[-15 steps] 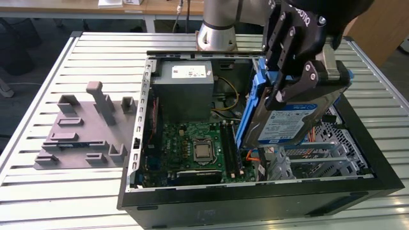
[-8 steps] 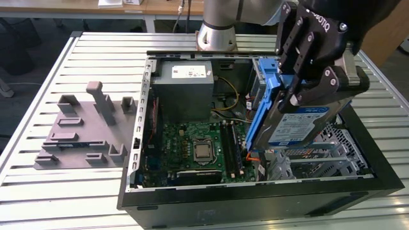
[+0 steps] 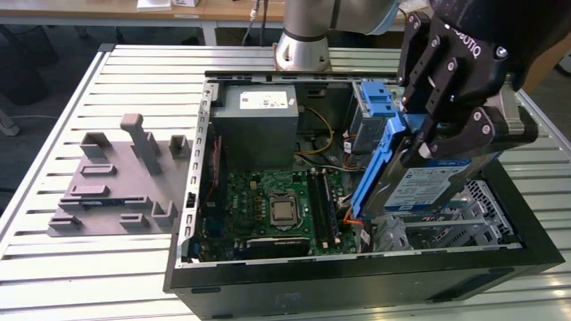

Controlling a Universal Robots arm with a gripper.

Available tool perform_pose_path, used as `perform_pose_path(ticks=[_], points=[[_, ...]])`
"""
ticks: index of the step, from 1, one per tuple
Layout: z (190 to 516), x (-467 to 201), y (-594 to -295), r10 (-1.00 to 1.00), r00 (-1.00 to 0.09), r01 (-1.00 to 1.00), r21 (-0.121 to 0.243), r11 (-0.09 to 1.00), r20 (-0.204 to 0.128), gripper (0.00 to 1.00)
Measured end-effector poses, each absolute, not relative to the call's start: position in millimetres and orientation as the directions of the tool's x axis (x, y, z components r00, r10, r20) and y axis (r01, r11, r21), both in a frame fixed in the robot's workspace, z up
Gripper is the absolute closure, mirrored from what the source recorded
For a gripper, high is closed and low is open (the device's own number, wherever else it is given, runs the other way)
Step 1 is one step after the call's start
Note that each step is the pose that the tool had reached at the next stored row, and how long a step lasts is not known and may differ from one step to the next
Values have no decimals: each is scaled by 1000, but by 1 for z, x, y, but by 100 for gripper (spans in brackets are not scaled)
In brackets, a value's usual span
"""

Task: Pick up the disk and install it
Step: 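Insert the disk into the insertion slot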

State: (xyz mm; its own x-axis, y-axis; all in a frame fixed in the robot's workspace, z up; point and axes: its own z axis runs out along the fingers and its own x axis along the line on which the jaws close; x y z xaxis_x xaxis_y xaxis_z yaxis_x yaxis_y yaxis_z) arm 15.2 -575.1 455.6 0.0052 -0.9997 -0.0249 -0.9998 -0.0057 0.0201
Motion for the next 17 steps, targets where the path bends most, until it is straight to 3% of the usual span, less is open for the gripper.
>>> perform_pose_path(ticks=[17], points=[[453, 61, -575, -1000, 5, -1000, 31, -6, -25, 64]])
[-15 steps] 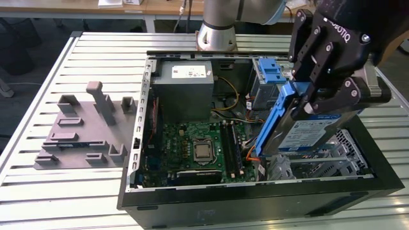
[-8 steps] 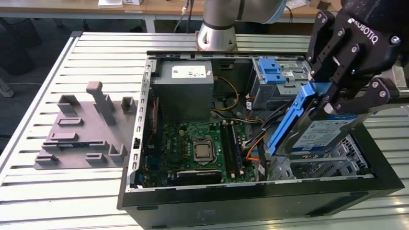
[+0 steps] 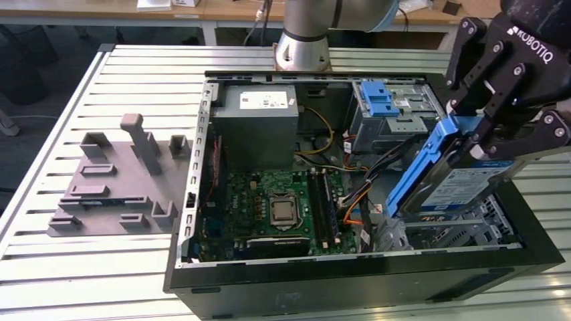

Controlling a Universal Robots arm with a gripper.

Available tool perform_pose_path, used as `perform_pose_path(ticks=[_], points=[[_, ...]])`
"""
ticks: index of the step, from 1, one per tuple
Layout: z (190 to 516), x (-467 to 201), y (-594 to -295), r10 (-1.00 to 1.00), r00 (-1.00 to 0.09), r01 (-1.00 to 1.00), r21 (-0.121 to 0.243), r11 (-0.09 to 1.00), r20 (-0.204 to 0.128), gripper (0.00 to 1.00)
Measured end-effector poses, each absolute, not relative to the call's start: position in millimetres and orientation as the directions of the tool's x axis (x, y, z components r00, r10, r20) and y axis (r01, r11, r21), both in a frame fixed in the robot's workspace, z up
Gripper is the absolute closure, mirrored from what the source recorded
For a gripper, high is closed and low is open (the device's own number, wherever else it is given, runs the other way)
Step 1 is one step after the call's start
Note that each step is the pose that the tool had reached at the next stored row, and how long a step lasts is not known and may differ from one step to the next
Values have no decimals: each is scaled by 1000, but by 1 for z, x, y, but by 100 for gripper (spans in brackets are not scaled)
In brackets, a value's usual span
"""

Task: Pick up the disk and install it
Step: 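Insert the disk into the insertion slot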

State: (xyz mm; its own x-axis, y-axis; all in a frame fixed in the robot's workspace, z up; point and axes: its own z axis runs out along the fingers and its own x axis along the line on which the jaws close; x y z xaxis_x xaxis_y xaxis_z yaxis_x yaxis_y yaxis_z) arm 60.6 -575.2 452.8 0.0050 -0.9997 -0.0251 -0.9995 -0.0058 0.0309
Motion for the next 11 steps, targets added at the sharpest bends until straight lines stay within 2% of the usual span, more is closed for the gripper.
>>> perform_pose_path(ticks=[11], points=[[450, 75, -575, -1000, 5, -1000, 31, -6, -25, 64]])
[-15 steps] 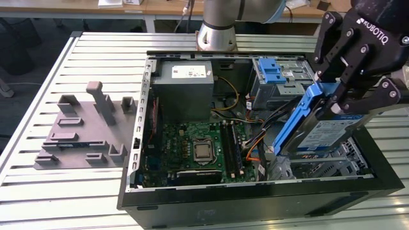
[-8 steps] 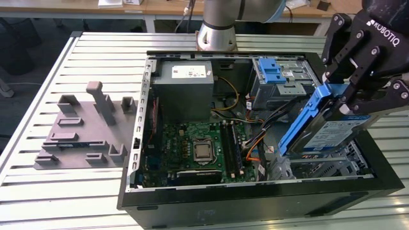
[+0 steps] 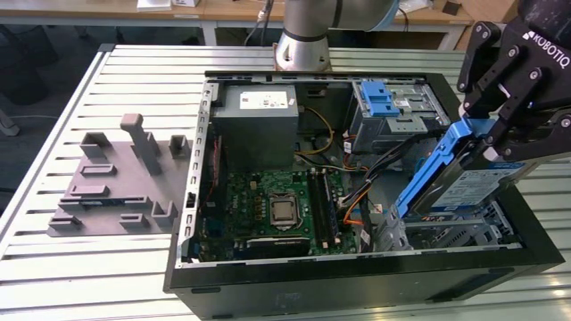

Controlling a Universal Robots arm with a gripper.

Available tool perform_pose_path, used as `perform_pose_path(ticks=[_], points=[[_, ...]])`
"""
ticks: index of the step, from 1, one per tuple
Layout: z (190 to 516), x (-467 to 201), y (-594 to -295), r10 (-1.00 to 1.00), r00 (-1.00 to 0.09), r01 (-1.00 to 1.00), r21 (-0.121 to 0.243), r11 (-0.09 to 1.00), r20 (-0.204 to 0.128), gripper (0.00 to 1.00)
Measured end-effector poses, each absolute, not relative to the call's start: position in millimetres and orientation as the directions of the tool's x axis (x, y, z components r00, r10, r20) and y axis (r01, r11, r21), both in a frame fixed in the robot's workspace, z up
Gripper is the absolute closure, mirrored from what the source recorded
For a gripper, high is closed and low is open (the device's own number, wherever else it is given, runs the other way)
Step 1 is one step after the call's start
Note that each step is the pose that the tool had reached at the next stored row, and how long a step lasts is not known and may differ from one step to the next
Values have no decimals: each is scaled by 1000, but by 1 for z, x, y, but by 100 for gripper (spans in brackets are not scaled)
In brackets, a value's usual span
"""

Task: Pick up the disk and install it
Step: 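Insert the disk into the insertion slot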

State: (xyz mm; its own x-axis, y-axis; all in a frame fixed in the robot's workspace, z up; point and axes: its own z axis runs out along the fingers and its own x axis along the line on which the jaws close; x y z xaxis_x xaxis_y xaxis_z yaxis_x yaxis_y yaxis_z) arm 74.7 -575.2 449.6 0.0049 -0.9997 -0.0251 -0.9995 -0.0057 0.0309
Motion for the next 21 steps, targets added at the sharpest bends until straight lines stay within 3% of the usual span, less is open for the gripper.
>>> perform_pose_path(ticks=[21], points=[[446, 81, -575, -1000, 0, -1000, 31, -1, -25, 64]])
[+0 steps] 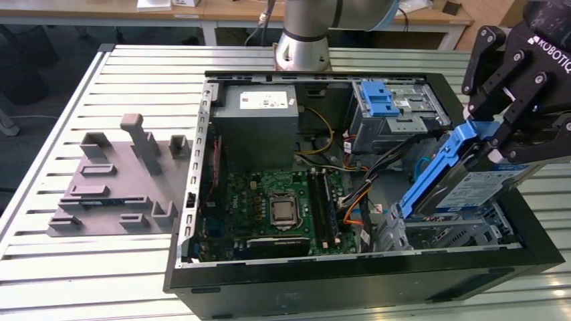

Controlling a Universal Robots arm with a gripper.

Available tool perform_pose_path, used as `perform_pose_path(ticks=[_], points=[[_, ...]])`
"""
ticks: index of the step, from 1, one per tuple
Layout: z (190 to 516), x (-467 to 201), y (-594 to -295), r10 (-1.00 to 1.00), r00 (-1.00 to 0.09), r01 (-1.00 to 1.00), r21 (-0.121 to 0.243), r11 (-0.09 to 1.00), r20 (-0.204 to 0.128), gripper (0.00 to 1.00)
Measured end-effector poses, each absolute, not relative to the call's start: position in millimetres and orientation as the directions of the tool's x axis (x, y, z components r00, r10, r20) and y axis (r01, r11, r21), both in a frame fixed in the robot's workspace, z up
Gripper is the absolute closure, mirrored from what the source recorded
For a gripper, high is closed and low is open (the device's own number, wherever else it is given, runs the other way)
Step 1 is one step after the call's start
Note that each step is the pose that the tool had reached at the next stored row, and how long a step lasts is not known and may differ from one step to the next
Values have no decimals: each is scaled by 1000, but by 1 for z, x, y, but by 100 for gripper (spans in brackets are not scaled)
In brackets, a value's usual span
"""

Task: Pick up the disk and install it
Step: 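Insert the disk into the insertion slot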

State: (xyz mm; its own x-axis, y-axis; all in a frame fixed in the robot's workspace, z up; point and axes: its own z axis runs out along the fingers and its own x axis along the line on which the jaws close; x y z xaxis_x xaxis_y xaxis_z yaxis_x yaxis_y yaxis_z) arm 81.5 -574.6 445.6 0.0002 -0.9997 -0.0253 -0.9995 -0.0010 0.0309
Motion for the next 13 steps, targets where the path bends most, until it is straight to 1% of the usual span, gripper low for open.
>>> perform_pose_path(ticks=[13], points=[[438, 81, -574, -1000, -8, -999, 31, 7, -27, 64]])
